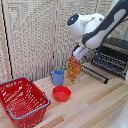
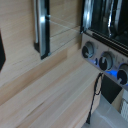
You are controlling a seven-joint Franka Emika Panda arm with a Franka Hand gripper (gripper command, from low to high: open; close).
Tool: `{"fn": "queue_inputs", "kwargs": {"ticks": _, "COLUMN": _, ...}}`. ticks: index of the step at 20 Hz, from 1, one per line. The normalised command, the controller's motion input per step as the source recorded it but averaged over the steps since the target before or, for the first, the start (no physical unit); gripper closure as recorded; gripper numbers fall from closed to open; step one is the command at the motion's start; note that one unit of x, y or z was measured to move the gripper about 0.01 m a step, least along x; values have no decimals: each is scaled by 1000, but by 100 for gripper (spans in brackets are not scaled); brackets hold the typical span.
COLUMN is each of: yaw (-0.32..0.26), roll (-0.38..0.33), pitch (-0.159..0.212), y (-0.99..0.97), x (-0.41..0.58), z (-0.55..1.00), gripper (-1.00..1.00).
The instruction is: Kindly position your hand close to the oven tray's handle. Softly yet firmly grasp the handle using your hand. Slowly and with caution, draw the tray out until it is fully stretched out.
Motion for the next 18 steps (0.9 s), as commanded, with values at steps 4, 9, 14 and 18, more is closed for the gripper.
{"fn": "queue_inputs", "kwargs": {"ticks": 4, "yaw": 59, "roll": -124, "pitch": 0, "y": -753, "x": 1, "z": -183, "gripper": -100}}
{"fn": "queue_inputs", "kwargs": {"ticks": 9, "yaw": 42, "roll": -63, "pitch": 2, "y": -706, "x": 34, "z": -217, "gripper": -100}}
{"fn": "queue_inputs", "kwargs": {"ticks": 14, "yaw": -6, "roll": -66, "pitch": 2, "y": -674, "x": 1, "z": -105, "gripper": -100}}
{"fn": "queue_inputs", "kwargs": {"ticks": 18, "yaw": -25, "roll": -68, "pitch": 0, "y": -618, "x": 0, "z": -166, "gripper": -100}}
